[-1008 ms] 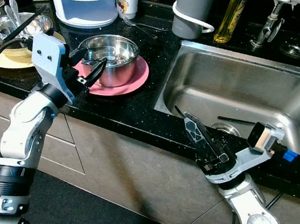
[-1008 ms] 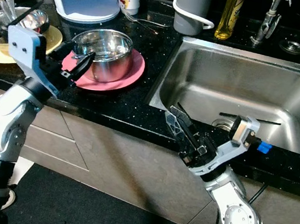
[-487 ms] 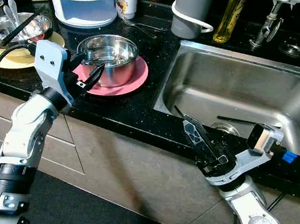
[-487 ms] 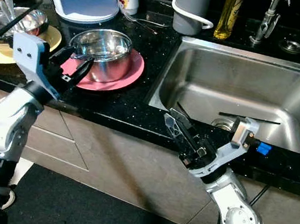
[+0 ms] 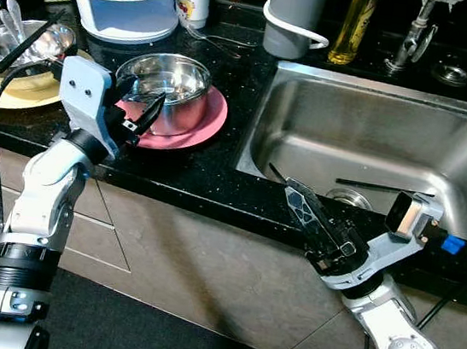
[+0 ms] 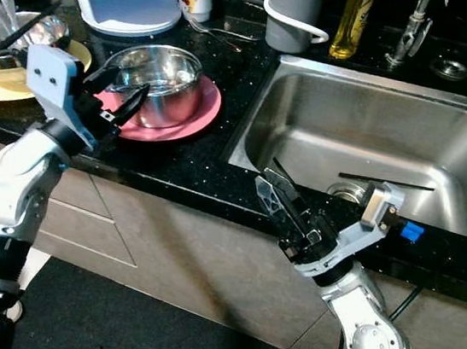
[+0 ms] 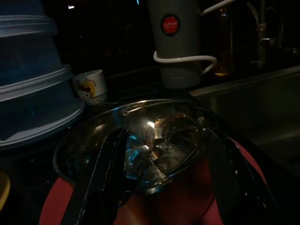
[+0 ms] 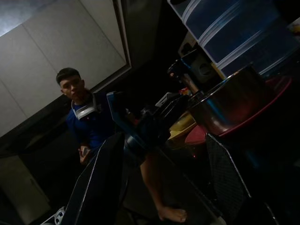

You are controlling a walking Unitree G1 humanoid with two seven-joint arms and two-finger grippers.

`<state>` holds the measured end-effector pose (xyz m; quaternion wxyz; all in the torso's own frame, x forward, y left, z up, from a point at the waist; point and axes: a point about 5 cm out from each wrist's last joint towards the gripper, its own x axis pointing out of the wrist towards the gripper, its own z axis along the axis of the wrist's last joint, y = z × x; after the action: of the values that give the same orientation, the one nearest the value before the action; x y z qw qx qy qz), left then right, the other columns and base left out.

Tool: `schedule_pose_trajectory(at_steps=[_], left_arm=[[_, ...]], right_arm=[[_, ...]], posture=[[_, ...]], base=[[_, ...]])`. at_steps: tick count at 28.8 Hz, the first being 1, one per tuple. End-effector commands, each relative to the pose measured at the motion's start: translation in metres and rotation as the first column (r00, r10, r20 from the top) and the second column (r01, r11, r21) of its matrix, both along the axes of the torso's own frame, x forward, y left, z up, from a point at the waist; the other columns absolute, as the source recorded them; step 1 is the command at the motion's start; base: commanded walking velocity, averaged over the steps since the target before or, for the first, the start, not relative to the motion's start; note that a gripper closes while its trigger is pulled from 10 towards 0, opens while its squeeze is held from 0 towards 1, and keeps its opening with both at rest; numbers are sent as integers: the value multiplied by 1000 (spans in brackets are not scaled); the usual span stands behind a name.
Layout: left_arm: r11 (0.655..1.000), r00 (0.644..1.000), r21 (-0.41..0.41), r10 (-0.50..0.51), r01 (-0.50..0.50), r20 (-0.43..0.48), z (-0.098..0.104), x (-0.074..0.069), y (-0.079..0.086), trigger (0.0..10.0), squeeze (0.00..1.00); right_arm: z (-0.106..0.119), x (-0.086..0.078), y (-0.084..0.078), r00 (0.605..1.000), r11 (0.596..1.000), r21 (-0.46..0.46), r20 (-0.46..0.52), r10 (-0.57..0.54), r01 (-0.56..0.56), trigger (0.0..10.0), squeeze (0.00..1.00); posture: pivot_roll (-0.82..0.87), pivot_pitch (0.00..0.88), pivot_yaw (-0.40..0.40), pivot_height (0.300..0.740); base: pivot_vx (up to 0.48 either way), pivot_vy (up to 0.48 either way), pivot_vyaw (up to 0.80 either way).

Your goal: Kitchen organization

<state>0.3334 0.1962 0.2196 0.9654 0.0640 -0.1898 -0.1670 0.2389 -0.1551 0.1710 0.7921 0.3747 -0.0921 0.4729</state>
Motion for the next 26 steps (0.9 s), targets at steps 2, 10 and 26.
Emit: schedule_pose_trajectory(at_steps=[2,10,26], left_arm=[[1000,1000,24,2,-2,-5,-2,2,2,10000,0],[999,1000,32,-8,8,-4,-2,3,2,0,0],[999,996,31,-16,14,85,23,-1,0,0,0]], right_arm=[[1,-3,2,1000,1000,-13,-5,13,-13,10000,0],[1,-4,2,1000,1000,-15,-9,10,-10,10000,0],[-1,-1,4,1000,1000,-3,-17,7,-7,10000,0]], posture=[[-92,98,10,740],[-90,102,12,740],[-74,95,16,740]], base=[[0,0,0],[0,0,0],[0,0,0]])
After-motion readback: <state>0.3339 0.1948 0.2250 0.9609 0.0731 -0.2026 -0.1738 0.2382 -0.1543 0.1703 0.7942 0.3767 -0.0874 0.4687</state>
